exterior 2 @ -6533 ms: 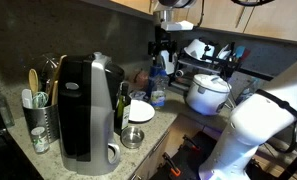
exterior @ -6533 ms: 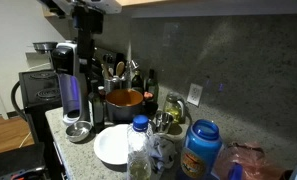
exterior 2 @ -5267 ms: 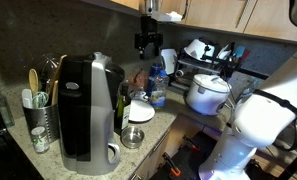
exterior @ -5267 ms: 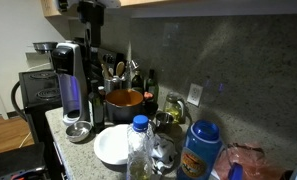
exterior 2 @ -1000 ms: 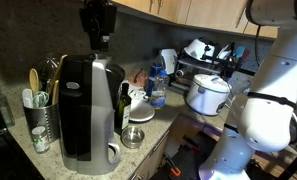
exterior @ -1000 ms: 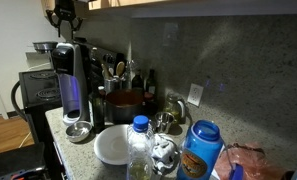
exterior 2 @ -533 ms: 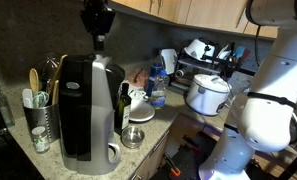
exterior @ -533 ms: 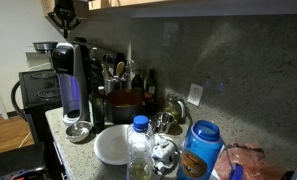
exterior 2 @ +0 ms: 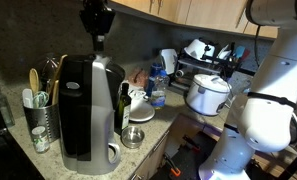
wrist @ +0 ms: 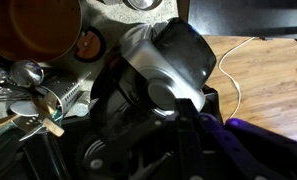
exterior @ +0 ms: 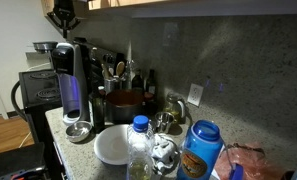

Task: Switch on the grey and silver object

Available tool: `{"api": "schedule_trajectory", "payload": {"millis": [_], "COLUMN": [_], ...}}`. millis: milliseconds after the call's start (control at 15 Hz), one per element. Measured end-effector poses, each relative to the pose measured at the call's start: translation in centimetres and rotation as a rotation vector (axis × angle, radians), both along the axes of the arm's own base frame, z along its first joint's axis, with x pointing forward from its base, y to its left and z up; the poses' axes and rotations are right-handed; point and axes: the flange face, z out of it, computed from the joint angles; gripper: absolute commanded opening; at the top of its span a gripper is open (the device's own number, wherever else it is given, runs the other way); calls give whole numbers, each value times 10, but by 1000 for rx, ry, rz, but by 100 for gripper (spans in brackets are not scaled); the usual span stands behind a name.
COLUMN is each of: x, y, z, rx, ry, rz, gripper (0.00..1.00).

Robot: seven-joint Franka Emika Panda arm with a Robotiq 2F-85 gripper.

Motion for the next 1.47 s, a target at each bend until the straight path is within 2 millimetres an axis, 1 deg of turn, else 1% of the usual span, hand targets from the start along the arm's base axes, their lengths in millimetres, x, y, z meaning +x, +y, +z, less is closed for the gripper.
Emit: {"api": "schedule_trajectory", "payload": {"millis": [333, 733, 1067, 1333, 1467], "x": [0, 1, 1, 1, 1], "y": [0, -1, -1, -1, -1], "z": [-1, -10, -12, -18, -17], "rx": [-4, -18, -20, -23, -21], "ry": [0, 12, 15, 23, 22], "rz": [0, -1, 2, 24, 38], "gripper": [0, 0, 0, 0, 0]}}
